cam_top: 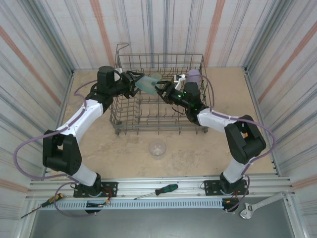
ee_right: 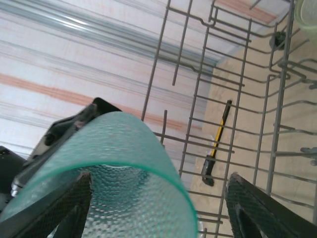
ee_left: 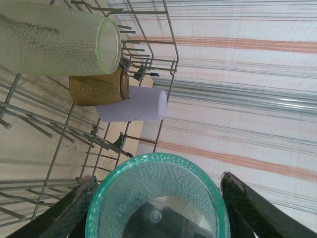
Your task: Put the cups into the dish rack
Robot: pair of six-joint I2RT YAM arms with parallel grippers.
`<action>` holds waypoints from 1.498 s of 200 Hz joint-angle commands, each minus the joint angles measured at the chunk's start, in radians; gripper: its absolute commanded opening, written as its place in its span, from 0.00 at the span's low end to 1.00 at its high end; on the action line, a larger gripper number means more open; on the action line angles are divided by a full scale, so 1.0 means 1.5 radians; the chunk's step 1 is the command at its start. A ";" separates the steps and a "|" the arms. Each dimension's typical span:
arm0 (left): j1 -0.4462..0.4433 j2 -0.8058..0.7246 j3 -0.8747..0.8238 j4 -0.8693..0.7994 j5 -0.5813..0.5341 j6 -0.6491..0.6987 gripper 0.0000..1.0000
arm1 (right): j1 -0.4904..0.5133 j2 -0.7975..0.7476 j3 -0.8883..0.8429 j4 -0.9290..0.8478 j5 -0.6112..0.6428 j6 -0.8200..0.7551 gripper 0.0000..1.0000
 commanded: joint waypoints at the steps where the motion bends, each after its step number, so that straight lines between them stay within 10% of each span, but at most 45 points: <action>1: 0.008 -0.034 0.029 -0.006 0.009 0.056 0.00 | 0.004 -0.066 0.004 -0.126 0.038 -0.075 0.87; 19: 0.007 -0.027 0.061 -0.041 0.006 0.108 0.00 | 0.003 -0.100 0.006 -0.213 0.063 -0.113 1.00; 118: -0.004 0.013 0.197 -0.234 -0.112 0.380 0.00 | -0.015 -0.285 0.001 -0.520 0.179 -0.250 0.99; 299: -0.120 0.089 0.293 -0.334 -0.412 0.708 0.00 | -0.048 -0.424 -0.017 -0.627 0.255 -0.318 0.99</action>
